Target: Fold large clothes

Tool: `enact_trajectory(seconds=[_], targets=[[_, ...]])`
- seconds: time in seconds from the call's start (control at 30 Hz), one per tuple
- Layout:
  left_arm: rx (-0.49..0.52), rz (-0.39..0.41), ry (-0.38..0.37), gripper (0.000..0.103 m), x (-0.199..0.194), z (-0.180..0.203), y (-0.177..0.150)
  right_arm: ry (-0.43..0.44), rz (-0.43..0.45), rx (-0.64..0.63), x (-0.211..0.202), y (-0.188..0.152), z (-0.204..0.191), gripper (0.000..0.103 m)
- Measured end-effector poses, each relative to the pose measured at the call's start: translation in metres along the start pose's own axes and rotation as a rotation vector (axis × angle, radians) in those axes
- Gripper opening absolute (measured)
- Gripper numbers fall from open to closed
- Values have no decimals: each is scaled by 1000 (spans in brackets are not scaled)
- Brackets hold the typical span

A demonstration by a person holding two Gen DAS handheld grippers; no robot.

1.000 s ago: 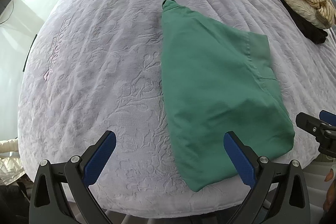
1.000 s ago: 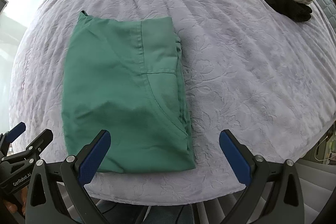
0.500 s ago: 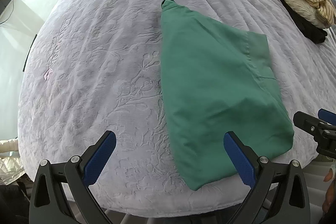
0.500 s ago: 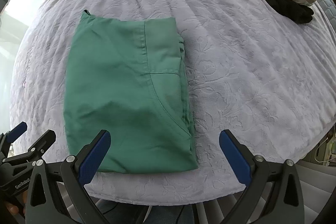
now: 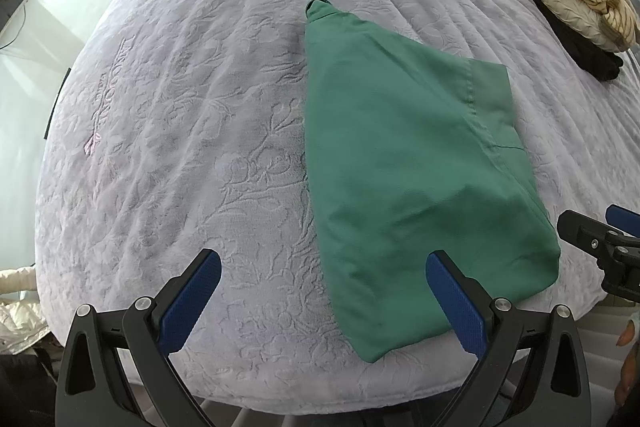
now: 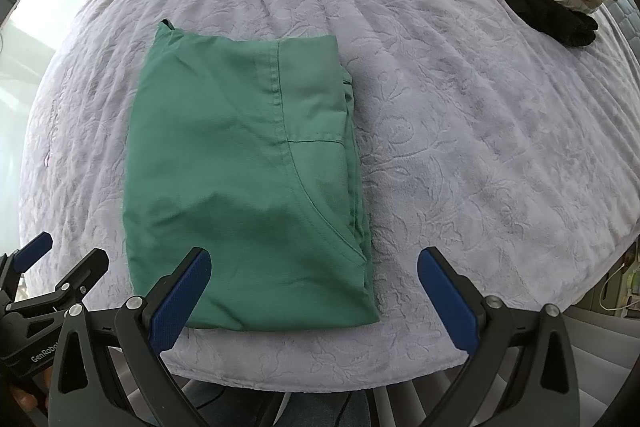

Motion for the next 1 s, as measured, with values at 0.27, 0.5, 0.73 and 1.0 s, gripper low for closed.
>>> enact_trajectory(seconds=[0.27,0.5,0.73,1.0], targets=[[0,-3,-1,103,-1,1,0,3,-1,-3,0,0,-2,103],[3,-1,-1,103,0,-2,1,7,1,-5,0,0,-4,103],[1,-2,0,103,-1,-1,0,8,1,-2,0,0,-5,103],[-1,0,7,103,1,-4,2,14,-2,-5,2,0,-7,103]])
Point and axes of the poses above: each gripper's, at about its wrist camera, not at the fingertips, and x roughly the way its jaws point, z to its right, y to its top, the point moved 7 cm from there along x, roughly the way its jaws point, and after that the axes turned 11 degrees about y, right-handed, at the moved point
